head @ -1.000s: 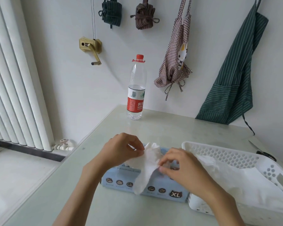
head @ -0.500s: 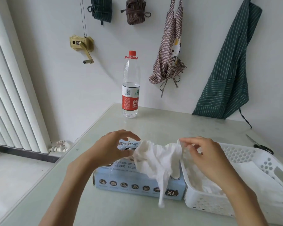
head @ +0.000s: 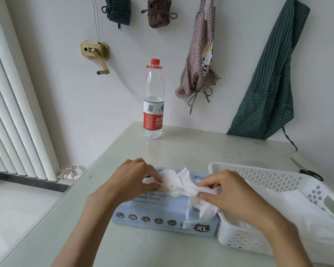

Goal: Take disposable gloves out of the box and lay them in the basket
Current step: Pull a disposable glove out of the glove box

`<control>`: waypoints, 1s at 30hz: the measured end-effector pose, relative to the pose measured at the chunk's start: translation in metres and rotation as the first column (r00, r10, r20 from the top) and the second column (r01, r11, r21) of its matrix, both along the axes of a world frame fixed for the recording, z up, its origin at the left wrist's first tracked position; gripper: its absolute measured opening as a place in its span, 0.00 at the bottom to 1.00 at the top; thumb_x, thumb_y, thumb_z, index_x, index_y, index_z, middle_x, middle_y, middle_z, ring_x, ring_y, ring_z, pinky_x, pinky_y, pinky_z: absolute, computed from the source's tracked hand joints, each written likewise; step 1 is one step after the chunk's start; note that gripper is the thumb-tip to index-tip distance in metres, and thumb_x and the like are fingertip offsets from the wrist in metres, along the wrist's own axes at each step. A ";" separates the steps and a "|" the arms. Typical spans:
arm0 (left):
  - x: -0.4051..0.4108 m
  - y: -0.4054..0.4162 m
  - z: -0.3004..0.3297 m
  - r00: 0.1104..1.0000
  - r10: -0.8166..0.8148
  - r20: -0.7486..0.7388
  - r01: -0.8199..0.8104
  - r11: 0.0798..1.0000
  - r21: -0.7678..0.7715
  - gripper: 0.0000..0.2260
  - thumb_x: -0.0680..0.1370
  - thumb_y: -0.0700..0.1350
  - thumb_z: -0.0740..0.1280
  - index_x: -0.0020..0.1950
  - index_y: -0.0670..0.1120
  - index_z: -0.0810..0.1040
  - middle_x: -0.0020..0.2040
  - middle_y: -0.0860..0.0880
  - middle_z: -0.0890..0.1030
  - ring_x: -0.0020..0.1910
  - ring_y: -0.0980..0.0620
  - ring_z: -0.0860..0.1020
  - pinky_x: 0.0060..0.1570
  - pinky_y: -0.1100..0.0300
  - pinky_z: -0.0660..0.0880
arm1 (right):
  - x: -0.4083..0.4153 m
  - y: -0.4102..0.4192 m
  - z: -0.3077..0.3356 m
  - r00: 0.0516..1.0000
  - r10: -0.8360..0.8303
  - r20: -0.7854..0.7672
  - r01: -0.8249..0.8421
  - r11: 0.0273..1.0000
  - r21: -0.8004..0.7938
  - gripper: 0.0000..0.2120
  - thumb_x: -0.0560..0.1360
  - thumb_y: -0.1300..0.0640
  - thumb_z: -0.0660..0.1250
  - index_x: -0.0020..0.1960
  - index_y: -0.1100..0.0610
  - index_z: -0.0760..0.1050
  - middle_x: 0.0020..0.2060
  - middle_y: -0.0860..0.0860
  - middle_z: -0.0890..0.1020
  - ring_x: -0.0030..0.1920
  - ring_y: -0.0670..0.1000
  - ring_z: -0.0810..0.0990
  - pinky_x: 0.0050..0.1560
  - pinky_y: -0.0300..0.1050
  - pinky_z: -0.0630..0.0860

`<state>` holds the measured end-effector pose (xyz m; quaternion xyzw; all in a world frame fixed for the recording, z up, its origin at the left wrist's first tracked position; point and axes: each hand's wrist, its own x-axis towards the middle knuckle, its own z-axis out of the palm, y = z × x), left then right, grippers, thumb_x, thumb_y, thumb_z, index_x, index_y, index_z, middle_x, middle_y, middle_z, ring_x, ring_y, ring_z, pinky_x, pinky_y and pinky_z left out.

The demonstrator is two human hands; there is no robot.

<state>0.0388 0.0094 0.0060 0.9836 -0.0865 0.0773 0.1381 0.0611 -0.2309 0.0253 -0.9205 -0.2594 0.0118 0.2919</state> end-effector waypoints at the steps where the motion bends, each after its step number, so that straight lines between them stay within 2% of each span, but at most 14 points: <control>1: -0.001 0.001 -0.001 1.000 0.014 0.002 -0.014 0.999 0.039 0.11 0.76 0.58 0.65 0.57 0.61 0.79 0.55 0.63 0.78 0.56 0.61 0.70 0.53 0.65 0.62 | 0.000 -0.006 0.004 0.998 0.039 -0.056 -0.036 0.999 0.040 0.08 0.73 0.55 0.72 0.43 0.41 0.82 0.41 0.38 0.84 0.46 0.37 0.80 0.50 0.34 0.74; 3: -0.001 0.001 -0.001 1.000 0.030 0.001 -0.031 0.998 0.048 0.11 0.77 0.58 0.65 0.58 0.61 0.78 0.51 0.63 0.75 0.50 0.62 0.67 0.48 0.67 0.60 | 0.003 -0.018 0.010 0.993 0.065 -0.096 -0.050 0.988 0.149 0.11 0.72 0.59 0.72 0.43 0.41 0.82 0.40 0.36 0.84 0.44 0.36 0.81 0.48 0.32 0.74; 5: -0.001 -0.001 0.001 0.999 0.037 -0.012 -0.036 0.999 0.037 0.11 0.77 0.57 0.65 0.58 0.61 0.78 0.47 0.64 0.70 0.47 0.62 0.64 0.45 0.70 0.61 | 0.008 -0.026 0.012 0.998 0.013 -0.060 0.003 0.964 0.267 0.12 0.73 0.61 0.71 0.45 0.44 0.83 0.41 0.36 0.84 0.44 0.37 0.81 0.46 0.32 0.75; 9: -0.001 -0.001 0.004 0.994 0.092 0.053 -0.085 0.989 -0.118 0.07 0.75 0.57 0.67 0.53 0.64 0.78 0.45 0.68 0.74 0.47 0.64 0.72 0.45 0.67 0.69 | 0.016 -0.026 0.005 0.999 -0.032 -0.019 0.036 0.945 0.324 0.14 0.74 0.64 0.68 0.48 0.46 0.83 0.44 0.36 0.84 0.47 0.36 0.81 0.48 0.34 0.77; 12: 0.003 -0.004 0.006 0.991 0.080 0.106 -0.044 0.951 -0.305 0.14 0.74 0.61 0.64 0.58 0.64 0.76 0.54 0.68 0.76 0.51 0.67 0.74 0.53 0.62 0.73 | 0.020 -0.022 0.003 0.996 -0.090 0.019 0.075 0.911 0.406 0.12 0.75 0.65 0.67 0.48 0.49 0.83 0.42 0.39 0.85 0.44 0.37 0.82 0.43 0.33 0.77; 14: 0.002 -0.011 0.008 0.996 0.009 0.085 0.027 0.912 -0.410 0.21 0.71 0.65 0.62 0.64 0.64 0.72 0.60 0.68 0.74 0.58 0.67 0.72 0.60 0.60 0.70 | 0.019 -0.017 0.005 0.997 -0.071 0.000 0.062 0.862 0.503 0.14 0.75 0.68 0.64 0.47 0.51 0.82 0.42 0.40 0.85 0.45 0.39 0.82 0.44 0.35 0.76; 15: 0.002 -0.015 0.007 0.998 -0.019 0.066 0.044 0.915 -0.401 0.23 0.72 0.65 0.63 0.67 0.65 0.69 0.62 0.68 0.73 0.61 0.66 0.70 0.63 0.60 0.68 | 0.017 -0.013 0.007 0.999 -0.038 -0.004 0.034 0.846 0.532 0.15 0.75 0.69 0.63 0.47 0.51 0.82 0.43 0.41 0.85 0.45 0.40 0.82 0.44 0.34 0.76; 17: 0.006 -0.026 0.000 0.998 -0.017 0.065 0.032 0.970 -0.243 0.26 0.74 0.62 0.66 0.70 0.66 0.64 0.63 0.67 0.73 0.63 0.62 0.68 0.65 0.59 0.62 | 0.010 -0.005 0.009 0.998 0.057 0.023 -0.061 0.867 0.494 0.16 0.75 0.70 0.62 0.47 0.52 0.82 0.43 0.40 0.84 0.47 0.38 0.81 0.45 0.27 0.72; 20: 0.012 -0.032 -0.013 0.990 0.100 0.104 -0.088 0.989 -0.116 0.31 0.73 0.58 0.68 0.73 0.64 0.58 0.63 0.64 0.73 0.63 0.57 0.67 0.61 0.60 0.58 | 0.005 0.006 0.006 0.994 0.109 0.011 -0.102 0.886 0.452 0.16 0.75 0.70 0.63 0.47 0.50 0.82 0.44 0.39 0.84 0.48 0.37 0.80 0.47 0.26 0.71; 21: 0.013 -0.031 -0.016 0.985 0.137 0.102 -0.125 0.985 -0.121 0.32 0.73 0.58 0.69 0.74 0.63 0.57 0.64 0.64 0.72 0.64 0.57 0.66 0.60 0.60 0.57 | 0.005 0.006 0.008 0.998 0.056 -0.002 -0.047 0.853 0.519 0.16 0.75 0.69 0.63 0.47 0.50 0.82 0.43 0.41 0.85 0.47 0.39 0.81 0.46 0.28 0.73; 24: 0.016 -0.027 -0.021 0.978 0.185 0.092 -0.174 0.977 -0.120 0.34 0.72 0.59 0.70 0.74 0.61 0.57 0.65 0.62 0.70 0.66 0.56 0.64 0.58 0.61 0.57 | 0.008 -0.005 0.017 0.986 -0.103 -0.128 0.164 0.630 0.759 0.14 0.76 0.66 0.64 0.47 0.49 0.82 0.41 0.46 0.86 0.43 0.43 0.83 0.43 0.34 0.78; 26: 0.018 -0.025 -0.019 0.986 0.158 0.046 -0.143 0.961 -0.236 0.32 0.71 0.59 0.70 0.72 0.61 0.61 0.65 0.61 0.70 0.66 0.56 0.64 0.60 0.61 0.59 | 0.008 -0.013 0.023 0.972 -0.076 -0.223 0.227 0.553 0.802 0.10 0.75 0.62 0.67 0.48 0.48 0.81 0.41 0.47 0.86 0.44 0.45 0.84 0.45 0.38 0.79; 27: 0.017 -0.025 -0.016 0.994 0.112 0.017 -0.098 0.924 -0.370 0.31 0.71 0.60 0.70 0.71 0.60 0.64 0.65 0.61 0.71 0.66 0.58 0.65 0.62 0.60 0.61 | 0.007 -0.016 0.024 0.961 -0.008 -0.276 0.239 0.522 0.819 0.09 0.74 0.61 0.68 0.49 0.49 0.81 0.42 0.48 0.86 0.44 0.46 0.84 0.44 0.39 0.80; 30: 0.011 -0.032 0.001 0.995 -0.095 -0.034 0.036 0.650 -0.759 0.29 0.71 0.68 0.64 0.69 0.57 0.70 0.65 0.60 0.74 0.64 0.63 0.72 0.67 0.55 0.68 | 0.006 -0.016 0.028 0.875 0.264 -0.406 0.281 0.407 0.869 0.15 0.68 0.57 0.66 0.54 0.52 0.80 0.47 0.51 0.86 0.46 0.47 0.84 0.43 0.40 0.80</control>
